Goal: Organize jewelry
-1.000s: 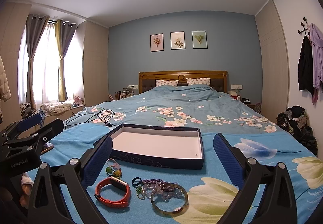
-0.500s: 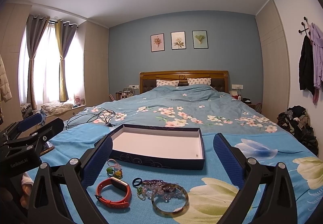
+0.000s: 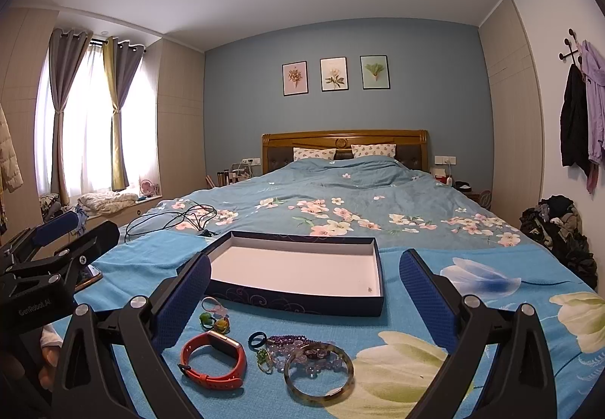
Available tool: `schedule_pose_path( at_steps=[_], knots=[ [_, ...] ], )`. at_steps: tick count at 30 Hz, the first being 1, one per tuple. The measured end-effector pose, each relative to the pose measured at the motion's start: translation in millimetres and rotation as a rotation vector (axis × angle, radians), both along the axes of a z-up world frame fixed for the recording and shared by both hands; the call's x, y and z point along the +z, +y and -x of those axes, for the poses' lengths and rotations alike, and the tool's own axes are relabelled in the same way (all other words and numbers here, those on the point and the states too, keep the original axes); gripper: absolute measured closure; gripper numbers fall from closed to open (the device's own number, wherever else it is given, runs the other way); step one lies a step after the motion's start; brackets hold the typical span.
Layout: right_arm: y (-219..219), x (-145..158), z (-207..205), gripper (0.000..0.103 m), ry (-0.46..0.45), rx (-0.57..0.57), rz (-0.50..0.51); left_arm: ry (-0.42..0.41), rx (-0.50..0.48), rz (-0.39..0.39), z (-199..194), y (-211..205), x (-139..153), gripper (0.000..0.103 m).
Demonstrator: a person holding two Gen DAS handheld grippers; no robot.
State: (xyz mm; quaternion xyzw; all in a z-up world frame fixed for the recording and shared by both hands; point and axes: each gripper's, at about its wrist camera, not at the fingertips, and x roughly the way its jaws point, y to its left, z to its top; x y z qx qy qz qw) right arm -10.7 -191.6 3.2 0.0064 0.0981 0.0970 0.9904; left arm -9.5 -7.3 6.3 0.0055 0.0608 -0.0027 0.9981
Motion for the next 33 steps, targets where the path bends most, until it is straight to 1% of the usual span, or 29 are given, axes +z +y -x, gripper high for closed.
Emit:
schedule_pose_path(
  at_steps=[33],
  knots=[
    [-0.6,-0.7,4.2,0.006,0.020,-0.004,-0.006,0.006,-0.007,-0.003,1.4,-1.4,0.2,0.006]
  ],
)
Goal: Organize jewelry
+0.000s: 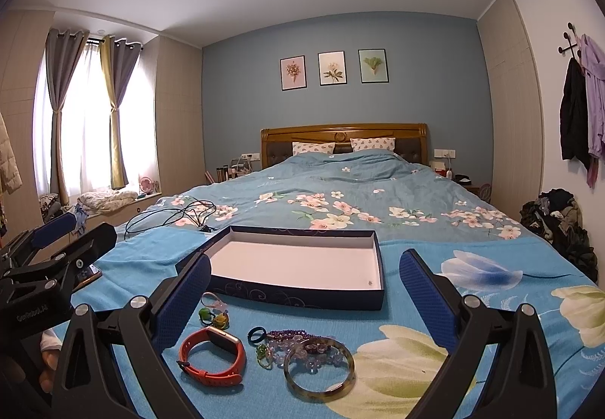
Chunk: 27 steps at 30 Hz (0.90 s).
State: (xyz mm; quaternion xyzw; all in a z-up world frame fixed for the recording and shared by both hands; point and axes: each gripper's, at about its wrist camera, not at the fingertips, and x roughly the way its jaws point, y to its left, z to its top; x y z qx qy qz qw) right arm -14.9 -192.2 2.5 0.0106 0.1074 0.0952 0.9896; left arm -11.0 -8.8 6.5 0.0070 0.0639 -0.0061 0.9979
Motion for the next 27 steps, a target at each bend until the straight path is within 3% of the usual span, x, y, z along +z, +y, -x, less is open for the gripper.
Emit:
schedule_pose_path(
  at_steps=[27],
  knots=[
    [2.3,0.4,-5.1,0.006,0.010,0.004,-0.001,0.008,-0.005,-0.006,1.7,-3.0,-1.5,0.006]
  ],
)
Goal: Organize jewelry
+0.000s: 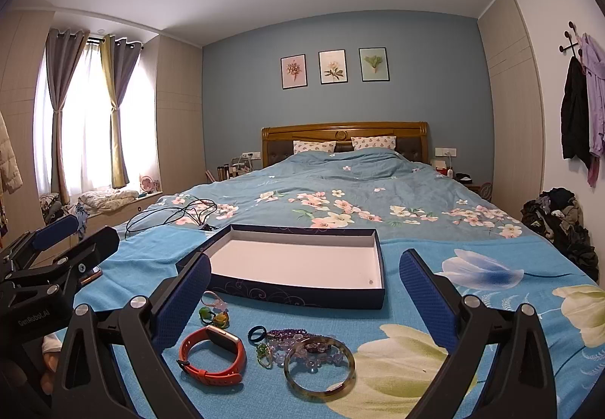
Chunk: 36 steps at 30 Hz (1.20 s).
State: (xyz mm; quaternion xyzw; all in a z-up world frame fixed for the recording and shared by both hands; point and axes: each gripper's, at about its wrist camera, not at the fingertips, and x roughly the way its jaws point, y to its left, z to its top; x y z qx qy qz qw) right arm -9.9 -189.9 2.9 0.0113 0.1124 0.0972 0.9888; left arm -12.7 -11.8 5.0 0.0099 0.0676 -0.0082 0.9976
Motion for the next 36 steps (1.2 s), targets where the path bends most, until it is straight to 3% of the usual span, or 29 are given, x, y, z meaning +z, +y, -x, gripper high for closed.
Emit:
schedule_pose_path(
  at_steps=[36],
  knots=[
    [-0.6,-1.7,-8.2,0.006,0.030,0.024,0.013,0.044,-0.029,0.001,-6.3,-3.1,-4.8,0.006]
  ],
)
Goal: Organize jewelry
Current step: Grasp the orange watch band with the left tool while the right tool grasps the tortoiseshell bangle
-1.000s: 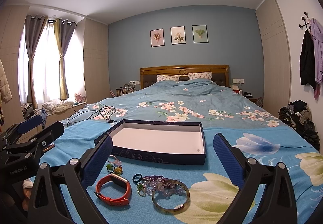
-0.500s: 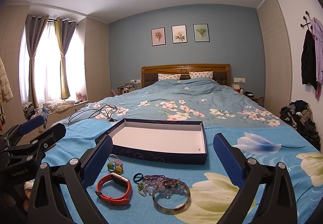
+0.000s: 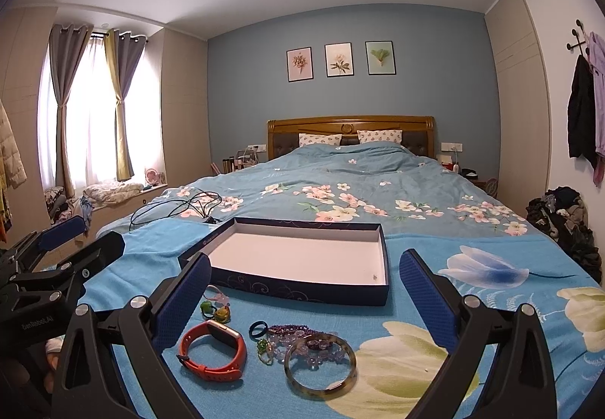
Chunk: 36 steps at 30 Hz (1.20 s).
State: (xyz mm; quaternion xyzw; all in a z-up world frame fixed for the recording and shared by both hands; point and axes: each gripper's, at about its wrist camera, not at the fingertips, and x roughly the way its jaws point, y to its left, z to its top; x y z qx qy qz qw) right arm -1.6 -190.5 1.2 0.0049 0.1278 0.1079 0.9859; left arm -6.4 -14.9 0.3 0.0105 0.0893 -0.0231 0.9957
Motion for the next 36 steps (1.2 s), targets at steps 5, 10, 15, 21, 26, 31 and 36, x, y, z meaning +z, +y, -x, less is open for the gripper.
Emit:
schedule_pose_path(
  at_steps=[5,10,15,21,26,31,36],
  knots=[
    [-12,-6,-19,0.006,0.127,0.027,0.013,0.067,-0.049,-0.008,-10,-1,-6,0.006],
    [-23,-31,-47,0.012,0.348,0.067,0.038,0.238,-0.149,-0.063,-33,-12,-25,0.010],
    [-26,-50,-58,0.030,0.457,0.100,0.036,0.386,-0.215,-0.094,-55,-20,-46,0.027],
    [-29,-59,-73,0.054,0.557,0.122,0.048,0.524,-0.293,-0.074,-85,-18,-61,0.042],
    [-33,-67,-81,0.079,0.624,0.143,0.038,0.636,-0.344,-0.088,-110,-18,-73,0.058],
    [-37,-68,-83,0.097,0.639,0.165,0.012,0.694,-0.392,-0.082,-121,-22,-79,0.079],
    [-44,-57,-82,0.096,0.610,0.173,-0.021,0.708,-0.397,-0.062,-121,-20,-79,0.094]
  ],
)
